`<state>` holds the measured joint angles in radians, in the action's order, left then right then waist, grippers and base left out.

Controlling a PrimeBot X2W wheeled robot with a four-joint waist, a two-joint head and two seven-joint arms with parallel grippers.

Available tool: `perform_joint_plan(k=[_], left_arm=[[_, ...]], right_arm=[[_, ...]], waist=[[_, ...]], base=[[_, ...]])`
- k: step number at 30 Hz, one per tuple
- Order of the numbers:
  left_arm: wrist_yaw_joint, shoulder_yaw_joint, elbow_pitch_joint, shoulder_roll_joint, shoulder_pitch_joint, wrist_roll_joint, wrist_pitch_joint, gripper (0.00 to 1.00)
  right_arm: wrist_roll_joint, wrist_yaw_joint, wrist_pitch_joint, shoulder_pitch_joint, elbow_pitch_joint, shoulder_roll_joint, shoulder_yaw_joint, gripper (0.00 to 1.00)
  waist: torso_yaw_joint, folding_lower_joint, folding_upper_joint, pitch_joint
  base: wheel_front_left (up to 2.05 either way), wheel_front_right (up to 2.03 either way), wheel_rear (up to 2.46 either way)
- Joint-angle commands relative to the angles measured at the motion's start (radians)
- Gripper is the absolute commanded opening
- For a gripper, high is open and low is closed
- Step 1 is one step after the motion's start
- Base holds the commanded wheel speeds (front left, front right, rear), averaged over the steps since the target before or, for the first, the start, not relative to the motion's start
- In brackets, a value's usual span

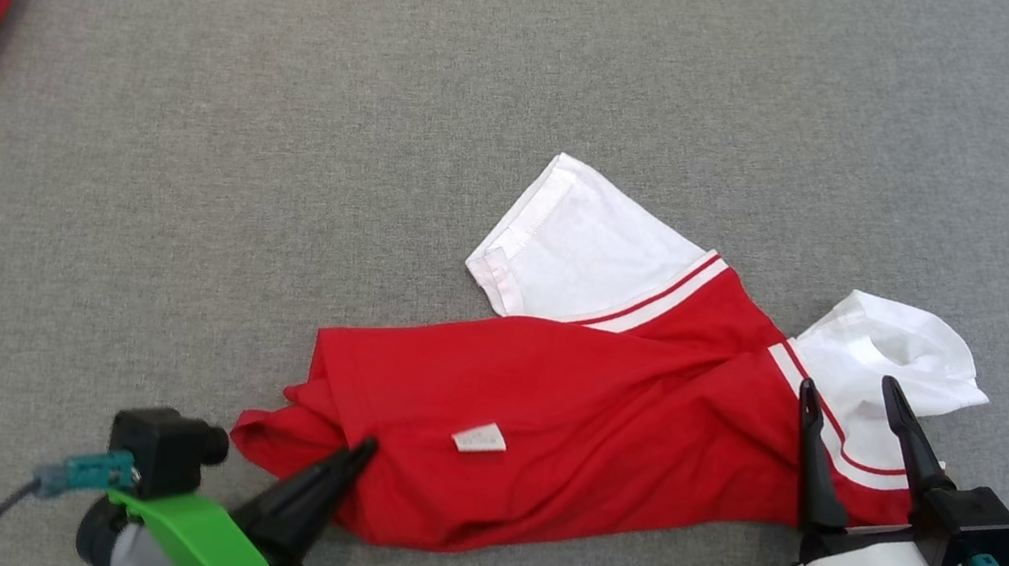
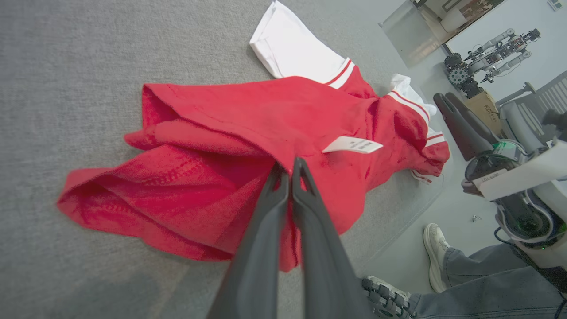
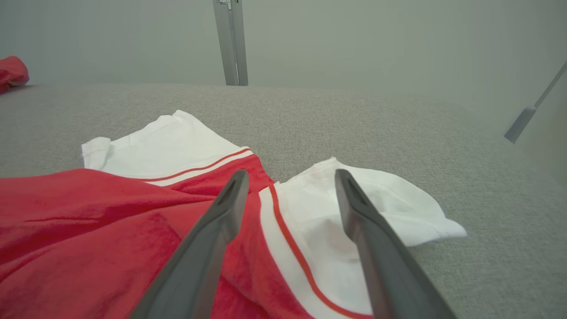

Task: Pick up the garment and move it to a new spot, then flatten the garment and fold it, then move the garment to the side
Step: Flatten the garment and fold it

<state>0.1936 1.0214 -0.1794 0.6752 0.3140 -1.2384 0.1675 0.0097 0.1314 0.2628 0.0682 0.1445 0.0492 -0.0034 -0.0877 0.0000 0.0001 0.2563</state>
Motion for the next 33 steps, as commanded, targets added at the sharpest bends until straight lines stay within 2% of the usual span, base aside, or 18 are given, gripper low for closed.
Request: perform_joint_plan(k=[1,5,13,22,25,28,33], left_arm=[[0.005,-0.019,0.004,0.017,0.039,0.013,0.001,0.00],[-0.001,-0.063,0.022,0.014,0.148,0.026,-0.038,0.00],[-0.010,-0.131,0.190,-0.090,0.478,0.067,-0.122,0.00],[-0.025,-0.155,0.389,-0.172,0.719,0.128,-0.149,0.00],[-0.034,-0.151,0.416,-0.169,0.690,0.117,-0.142,0.00],[-0.037,-0.126,0.410,-0.143,0.587,0.107,-0.122,0.00],[-0.039,-0.066,0.394,-0.162,0.377,0.077,-0.070,0.00]], right_arm=[[0.008,-0.001,0.003,0.008,-0.001,0.002,-0.002,1.00],[0.016,-0.001,0.003,0.023,0.002,0.002,0.006,1.00],[0.045,-0.001,0.003,0.040,0.009,0.002,0.021,1.00],[0.070,-0.001,0.003,0.021,0.019,0.002,0.021,1.00],[0.074,-0.001,0.003,0.013,0.019,0.002,0.020,1.00],[0.074,-0.001,0.003,-0.007,0.018,0.002,0.011,1.00],[0.056,-0.001,0.003,-0.030,0.020,0.002,-0.011,1.00]], waist=[[0.001,0.0000,-0.0001,0.004],[-0.008,0.0000,-0.0001,0.011],[-0.057,0.0000,-0.0001,0.013],[-0.109,0.0000,-0.0001,-0.011],[-0.123,0.0000,-0.0001,-0.022],[-0.124,0.0000,-0.0001,-0.029],[-0.081,0.0000,-0.0001,-0.019]], base=[[0.00,0.00,0.00],[0.00,0.00,0.00],[0.00,0.00,0.00],[0.00,0.00,0.00],[0.00,0.00,0.00],[0.00,0.00,0.00],[0.00,0.00,0.00]])
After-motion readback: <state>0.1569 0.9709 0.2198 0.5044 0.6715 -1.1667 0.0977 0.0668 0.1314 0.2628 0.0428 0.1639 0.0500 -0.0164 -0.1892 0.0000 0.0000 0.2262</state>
